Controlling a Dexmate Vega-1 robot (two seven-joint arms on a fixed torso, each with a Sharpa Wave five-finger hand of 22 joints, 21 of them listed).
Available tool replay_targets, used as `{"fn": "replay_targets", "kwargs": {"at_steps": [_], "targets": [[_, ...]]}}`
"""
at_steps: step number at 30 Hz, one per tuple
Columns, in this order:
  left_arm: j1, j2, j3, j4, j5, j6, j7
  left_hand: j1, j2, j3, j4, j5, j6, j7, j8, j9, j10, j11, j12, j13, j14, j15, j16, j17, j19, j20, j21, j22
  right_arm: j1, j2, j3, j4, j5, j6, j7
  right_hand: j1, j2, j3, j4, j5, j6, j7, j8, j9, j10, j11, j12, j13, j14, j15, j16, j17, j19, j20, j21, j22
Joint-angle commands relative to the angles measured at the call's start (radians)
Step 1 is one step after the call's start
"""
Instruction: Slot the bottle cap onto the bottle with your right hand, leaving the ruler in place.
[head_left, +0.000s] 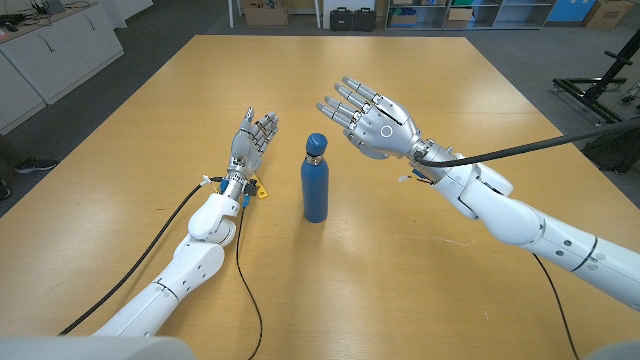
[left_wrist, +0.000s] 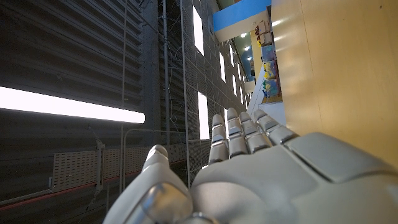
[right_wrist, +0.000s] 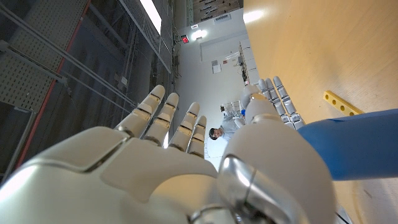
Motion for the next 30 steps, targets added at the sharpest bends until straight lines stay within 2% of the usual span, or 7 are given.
{"fn": "replay_targets", "kwargs": {"at_steps": [1, 10, 14, 22, 26, 28, 30], "targets": [[0.039, 0.044, -0.019, -0.081, -0.011, 0.031, 0.011, 0.002, 0.011, 0.000, -0.008, -0.001, 0.012, 0.001, 0.002, 0.002, 0.010, 0.002, 0.006, 0.003, 0.010, -0.003, 0.001, 0.003, 0.013, -0.015, 0.005, 0.004, -0.117, 0.117, 0.063, 0.011, 0.233, -0.112, -0.036, 0.000, 0.016, 0.013, 0.001, 0.007, 0.027, 0.009, 0.016, 0.003, 0.033, 0.003, 0.013, 0.002, 0.024, -0.085, 0.010, -0.003, 0.023, -0.040, 0.012, 0.001], [0.053, 0.076, -0.034, -0.098, -0.035, 0.036, -0.023, 0.003, 0.012, 0.001, -0.008, -0.001, 0.016, 0.001, 0.002, 0.002, 0.012, 0.001, 0.006, 0.003, 0.014, -0.004, 0.002, 0.003, 0.017, -0.016, 0.006, 0.004, -0.207, 0.179, 0.124, -0.001, 0.464, -0.122, -0.092, -0.020, 0.028, 0.010, 0.014, 0.005, 0.062, 0.042, 0.028, 0.000, 0.068, 0.014, 0.023, -0.002, 0.051, -0.090, 0.016, -0.013, 0.066, -0.041, 0.025, 0.000], [0.050, 0.087, -0.039, -0.097, -0.039, 0.038, -0.036, 0.003, 0.012, 0.001, -0.008, -0.001, 0.016, 0.000, 0.001, 0.002, 0.013, 0.001, 0.006, 0.003, 0.014, -0.003, 0.002, 0.002, 0.018, -0.016, 0.006, 0.004, -0.252, 0.226, 0.170, -0.007, 0.633, -0.088, -0.139, -0.036, 0.037, 0.007, 0.024, 0.002, 0.063, 0.056, 0.026, -0.001, 0.070, 0.043, 0.021, -0.006, 0.057, -0.075, 0.015, -0.017, 0.076, -0.032, 0.026, -0.001], [0.057, 0.072, -0.042, -0.088, -0.013, -0.006, -0.031, 0.003, 0.013, 0.002, -0.009, -0.001, 0.019, 0.001, 0.002, 0.002, 0.014, 0.001, 0.006, 0.003, 0.016, -0.005, 0.002, 0.002, 0.019, -0.017, 0.006, 0.004, -0.302, 0.333, 0.264, 0.039, 1.068, 0.122, -0.198, -0.088, 0.076, -0.001, 0.063, -0.015, 0.108, 0.066, 0.035, -0.005, 0.069, 0.076, 0.014, -0.018, 0.064, -0.043, 0.012, -0.024, 0.073, -0.016, 0.020, -0.001], [0.049, 0.052, -0.028, -0.072, 0.009, -0.022, -0.023, 0.003, 0.013, 0.002, -0.009, -0.001, 0.019, 0.001, 0.001, 0.002, 0.014, 0.003, 0.006, 0.003, 0.016, -0.005, 0.002, 0.002, 0.020, -0.016, 0.006, 0.004, -0.311, 0.376, 0.329, 0.105, 1.387, 0.305, -0.117, -0.115, 0.098, -0.006, 0.081, -0.034, 0.119, 0.112, 0.026, -0.010, 0.061, 0.116, 0.009, -0.030, 0.054, -0.014, 0.005, -0.030, 0.066, 0.000, 0.014, -0.001], [0.045, 0.045, -0.023, -0.066, 0.018, -0.023, -0.016, 0.003, 0.013, 0.002, -0.009, -0.001, 0.019, 0.002, 0.001, 0.002, 0.015, 0.003, 0.006, 0.003, 0.016, -0.006, 0.002, 0.002, 0.020, -0.017, 0.006, 0.004, -0.311, 0.386, 0.341, 0.129, 1.480, 0.358, -0.080, -0.133, 0.112, -0.010, 0.090, -0.055, 0.164, 0.149, 0.031, -0.012, 0.074, 0.155, 0.014, -0.040, 0.062, 0.007, 0.006, -0.035, 0.069, 0.012, 0.012, -0.001], [0.040, 0.040, -0.019, -0.059, 0.021, -0.022, -0.014, 0.003, 0.014, 0.002, -0.009, -0.001, 0.019, 0.002, 0.001, 0.002, 0.014, 0.002, 0.005, 0.003, 0.016, -0.005, 0.002, 0.002, 0.020, -0.016, 0.006, 0.004, -0.308, 0.398, 0.345, 0.156, 1.556, 0.411, -0.052, -0.138, 0.117, -0.010, 0.092, -0.062, 0.185, 0.160, 0.035, -0.012, 0.078, 0.168, 0.015, -0.045, 0.066, 0.010, 0.007, -0.037, 0.073, 0.015, 0.013, -0.001]]}}
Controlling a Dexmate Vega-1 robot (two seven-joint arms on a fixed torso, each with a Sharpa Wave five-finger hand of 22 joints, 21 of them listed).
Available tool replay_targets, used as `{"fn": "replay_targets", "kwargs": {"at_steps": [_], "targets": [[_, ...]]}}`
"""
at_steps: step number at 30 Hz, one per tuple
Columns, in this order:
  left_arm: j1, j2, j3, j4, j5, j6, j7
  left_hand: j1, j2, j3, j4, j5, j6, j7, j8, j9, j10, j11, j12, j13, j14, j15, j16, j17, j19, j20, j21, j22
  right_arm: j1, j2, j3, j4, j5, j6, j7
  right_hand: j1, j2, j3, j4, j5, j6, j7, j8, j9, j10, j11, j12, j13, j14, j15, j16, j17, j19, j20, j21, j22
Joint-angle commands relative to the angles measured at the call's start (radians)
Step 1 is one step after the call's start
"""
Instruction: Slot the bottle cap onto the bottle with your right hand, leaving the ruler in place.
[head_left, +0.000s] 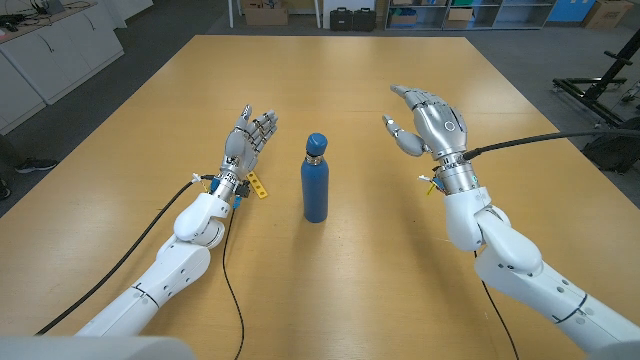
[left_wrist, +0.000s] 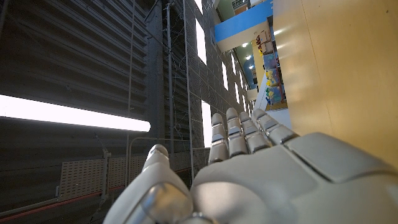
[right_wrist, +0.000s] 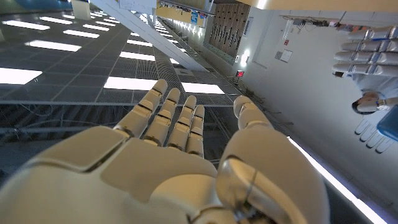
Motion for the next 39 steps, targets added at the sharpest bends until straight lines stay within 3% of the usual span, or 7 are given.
{"fn": "replay_targets", "kwargs": {"at_steps": [1, 3, 7, 10, 15, 25, 39], "targets": [[-0.014, -0.027, 0.019, 0.028, 0.036, -0.023, 0.014, -0.001, 0.010, 0.002, -0.009, -0.001, 0.007, 0.000, 0.000, 0.002, 0.009, -0.003, 0.005, 0.003, 0.009, 0.002, 0.002, 0.002, 0.011, -0.014, 0.006, 0.004, -0.033, 0.104, 0.101, 0.123, 0.609, 0.329, 0.110, -0.016, 0.012, 0.000, 0.009, -0.019, 0.046, 0.030, 0.006, 0.000, 0.015, 0.038, 0.006, -0.008, 0.011, 0.020, 0.000, -0.003, 0.008, 0.012, -0.002, 0.001], [-0.019, -0.029, 0.022, 0.032, 0.040, -0.019, 0.018, -0.001, 0.010, 0.002, -0.009, -0.001, 0.008, 0.001, 0.000, 0.002, 0.009, -0.003, 0.005, 0.003, 0.009, 0.003, 0.002, 0.002, 0.011, -0.014, 0.006, 0.004, -0.023, 0.110, 0.099, 0.155, 0.674, 0.380, 0.147, -0.021, 0.016, 0.000, 0.011, -0.026, 0.042, 0.036, 0.001, 0.000, 0.008, 0.049, 0.003, -0.012, 0.011, 0.029, -0.001, -0.005, 0.008, 0.015, -0.003, 0.001], [-0.025, -0.034, 0.025, 0.039, 0.037, -0.018, 0.017, -0.001, 0.010, 0.003, -0.009, -0.001, 0.008, 0.001, 0.000, 0.002, 0.009, -0.003, 0.005, 0.003, 0.009, 0.003, 0.001, 0.002, 0.011, -0.014, 0.006, 0.004, 0.000, 0.115, 0.094, 0.212, 0.796, 0.459, 0.226, -0.035, 0.021, -0.005, 0.013, -0.053, -0.039, 0.027, -0.045, -0.001, -0.003, 0.059, -0.004, -0.024, 0.000, 0.037, -0.008, -0.012, 0.005, 0.018, -0.008, 0.001], [-0.031, -0.035, 0.026, 0.044, 0.037, -0.017, 0.017, -0.001, 0.010, 0.003, -0.009, -0.001, 0.008, 0.000, 0.000, 0.002, 0.009, -0.003, 0.005, 0.003, 0.008, 0.002, 0.001, 0.002, 0.011, -0.014, 0.006, 0.004, 0.017, 0.119, 0.094, 0.254, 0.883, 0.513, 0.283, -0.049, 0.020, -0.012, 0.015, -0.071, -0.091, 0.042, -0.075, -0.002, -0.026, 0.063, -0.013, -0.032, -0.014, 0.043, -0.013, -0.014, -0.011, 0.019, -0.016, 0.001], [-0.036, -0.035, 0.029, 0.050, 0.037, -0.013, 0.015, -0.001, 0.010, 0.003, -0.009, -0.001, 0.007, -0.001, -0.001, 0.002, 0.009, -0.002, 0.005, 0.003, 0.009, 0.004, 0.001, 0.002, 0.011, -0.015, 0.005, 0.004, 0.042, 0.112, 0.100, 0.301, 0.986, 0.541, 0.351, -0.072, 0.006, -0.030, 0.018, -0.092, -0.125, 0.070, -0.098, -0.004, -0.066, 0.071, -0.025, -0.039, -0.046, 0.053, -0.022, -0.016, -0.039, 0.024, -0.028, 0.001], [-0.049, -0.054, 0.027, 0.092, 0.048, -0.012, 0.046, -0.001, 0.010, 0.003, -0.009, -0.001, 0.006, 0.000, -0.003, 0.002, 0.008, -0.003, 0.004, 0.003, 0.007, 0.005, 0.000, 0.002, 0.011, -0.016, 0.005, 0.004, 0.091, 0.093, 0.091, 0.392, 1.145, 0.553, 0.469, -0.109, -0.010, -0.054, 0.025, -0.114, -0.146, 0.099, -0.119, -0.006, -0.118, 0.097, -0.035, -0.047, -0.095, 0.079, -0.030, -0.018, -0.084, 0.038, -0.044, 0.002], [-0.079, -0.058, 0.035, 0.111, 0.048, -0.006, 0.032, -0.001, 0.010, 0.003, -0.010, -0.002, 0.001, 0.002, -0.006, 0.002, 0.003, -0.001, 0.001, 0.003, 0.006, 0.006, -0.001, 0.002, 0.010, -0.015, 0.004, 0.004, 0.117, 0.084, 0.068, 0.423, 1.167, 0.534, 0.449, -0.131, -0.016, -0.068, 0.032, -0.123, -0.149, 0.103, -0.125, -0.007, -0.130, 0.102, -0.032, -0.051, -0.113, 0.087, -0.029, -0.017, -0.101, 0.043, -0.047, 0.002]]}}
